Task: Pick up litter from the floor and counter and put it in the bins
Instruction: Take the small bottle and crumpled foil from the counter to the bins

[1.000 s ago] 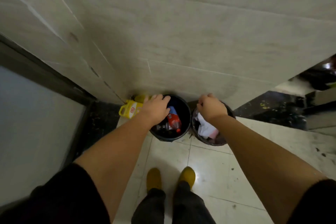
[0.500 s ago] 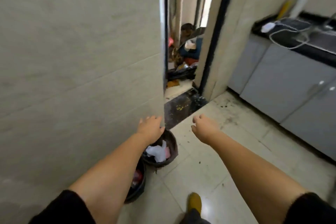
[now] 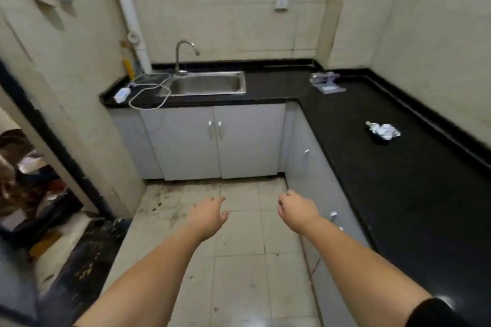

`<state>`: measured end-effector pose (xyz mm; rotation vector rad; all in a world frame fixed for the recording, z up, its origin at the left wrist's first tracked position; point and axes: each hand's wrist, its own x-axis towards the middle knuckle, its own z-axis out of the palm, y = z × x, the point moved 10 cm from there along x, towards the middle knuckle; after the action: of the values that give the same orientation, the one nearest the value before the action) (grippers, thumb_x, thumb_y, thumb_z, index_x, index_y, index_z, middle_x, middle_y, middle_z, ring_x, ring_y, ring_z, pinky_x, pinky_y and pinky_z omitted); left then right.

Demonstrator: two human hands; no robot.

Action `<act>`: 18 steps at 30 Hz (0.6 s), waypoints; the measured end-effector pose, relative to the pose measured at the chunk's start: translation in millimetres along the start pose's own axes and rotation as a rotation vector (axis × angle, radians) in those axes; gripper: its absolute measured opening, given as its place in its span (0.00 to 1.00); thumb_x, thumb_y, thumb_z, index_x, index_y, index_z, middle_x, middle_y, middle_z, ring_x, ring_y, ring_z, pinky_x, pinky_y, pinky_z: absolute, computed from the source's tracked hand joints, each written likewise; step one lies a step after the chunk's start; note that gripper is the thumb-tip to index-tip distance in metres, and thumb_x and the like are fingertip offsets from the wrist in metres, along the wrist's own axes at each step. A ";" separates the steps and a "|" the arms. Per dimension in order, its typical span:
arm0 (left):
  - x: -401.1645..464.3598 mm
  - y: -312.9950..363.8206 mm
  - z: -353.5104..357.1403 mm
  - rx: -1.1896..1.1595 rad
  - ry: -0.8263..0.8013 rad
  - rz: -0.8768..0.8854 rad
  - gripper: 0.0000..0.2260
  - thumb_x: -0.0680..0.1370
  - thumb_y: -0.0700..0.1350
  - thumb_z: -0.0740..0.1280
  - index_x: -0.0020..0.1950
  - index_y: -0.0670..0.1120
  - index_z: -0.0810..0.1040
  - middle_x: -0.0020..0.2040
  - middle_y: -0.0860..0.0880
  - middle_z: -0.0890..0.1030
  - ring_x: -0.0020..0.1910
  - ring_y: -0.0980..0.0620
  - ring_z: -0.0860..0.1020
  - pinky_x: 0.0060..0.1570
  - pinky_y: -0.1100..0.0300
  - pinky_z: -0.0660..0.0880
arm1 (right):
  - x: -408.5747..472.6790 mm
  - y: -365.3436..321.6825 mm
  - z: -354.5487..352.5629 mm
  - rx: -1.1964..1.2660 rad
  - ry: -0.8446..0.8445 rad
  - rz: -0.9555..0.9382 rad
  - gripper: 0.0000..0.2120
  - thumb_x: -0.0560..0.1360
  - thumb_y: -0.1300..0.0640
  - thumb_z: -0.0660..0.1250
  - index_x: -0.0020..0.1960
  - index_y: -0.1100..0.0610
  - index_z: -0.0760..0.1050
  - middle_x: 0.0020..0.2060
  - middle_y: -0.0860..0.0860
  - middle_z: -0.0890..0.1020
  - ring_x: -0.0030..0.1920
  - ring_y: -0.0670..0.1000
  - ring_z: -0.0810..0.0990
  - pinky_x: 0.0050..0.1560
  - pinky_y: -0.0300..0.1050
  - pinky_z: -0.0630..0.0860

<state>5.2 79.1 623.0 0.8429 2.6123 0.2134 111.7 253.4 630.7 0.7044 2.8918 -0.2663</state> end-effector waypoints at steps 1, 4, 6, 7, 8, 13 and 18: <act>21.1 33.7 0.0 0.002 -0.001 0.035 0.23 0.81 0.53 0.57 0.75 0.49 0.62 0.73 0.44 0.69 0.71 0.43 0.68 0.70 0.48 0.65 | 5.3 36.2 -8.5 -0.011 0.014 0.040 0.15 0.80 0.54 0.53 0.61 0.60 0.71 0.60 0.59 0.75 0.58 0.62 0.77 0.56 0.52 0.74; 72.0 134.6 5.4 0.003 -0.006 0.143 0.23 0.80 0.53 0.58 0.74 0.49 0.63 0.72 0.44 0.70 0.71 0.43 0.69 0.70 0.48 0.65 | 14.1 139.8 -30.5 -0.037 0.023 0.157 0.14 0.80 0.54 0.54 0.60 0.60 0.71 0.59 0.58 0.75 0.56 0.61 0.77 0.53 0.53 0.73; 96.5 198.6 13.5 0.009 -0.022 0.220 0.23 0.80 0.52 0.58 0.74 0.49 0.63 0.71 0.44 0.70 0.71 0.44 0.69 0.70 0.49 0.65 | 18.3 202.8 -44.5 -0.033 0.033 0.233 0.13 0.80 0.54 0.54 0.59 0.59 0.71 0.58 0.57 0.74 0.55 0.61 0.77 0.51 0.52 0.73; 107.3 227.6 18.0 0.017 -0.036 0.260 0.23 0.80 0.52 0.58 0.74 0.49 0.63 0.71 0.44 0.70 0.71 0.44 0.68 0.71 0.49 0.65 | 19.6 231.1 -50.5 -0.025 0.037 0.272 0.14 0.81 0.53 0.54 0.60 0.59 0.71 0.58 0.57 0.74 0.55 0.60 0.77 0.51 0.52 0.73; 116.8 254.5 21.5 0.029 -0.048 0.296 0.23 0.80 0.52 0.59 0.74 0.49 0.63 0.71 0.44 0.70 0.71 0.44 0.68 0.71 0.49 0.64 | 21.0 257.0 -56.2 -0.016 0.044 0.308 0.14 0.81 0.53 0.54 0.60 0.58 0.71 0.58 0.57 0.74 0.55 0.60 0.77 0.52 0.52 0.74; 170.3 345.5 32.6 0.097 -0.089 0.419 0.23 0.79 0.53 0.59 0.74 0.51 0.63 0.71 0.46 0.71 0.70 0.45 0.70 0.70 0.48 0.65 | 36.1 352.2 -70.2 0.039 0.063 0.448 0.14 0.80 0.52 0.54 0.60 0.57 0.71 0.58 0.56 0.74 0.55 0.59 0.77 0.54 0.54 0.75; 231.7 397.3 33.0 0.171 -0.107 0.533 0.22 0.80 0.53 0.58 0.73 0.50 0.64 0.67 0.45 0.73 0.67 0.44 0.72 0.69 0.47 0.67 | 74.4 403.9 -74.6 0.074 0.077 0.533 0.14 0.81 0.52 0.54 0.61 0.57 0.71 0.59 0.56 0.73 0.56 0.59 0.77 0.53 0.54 0.74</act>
<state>56.5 537.4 622.5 1.5554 2.2795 0.0825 227.2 654.5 634.5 1.4803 2.6381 -0.2794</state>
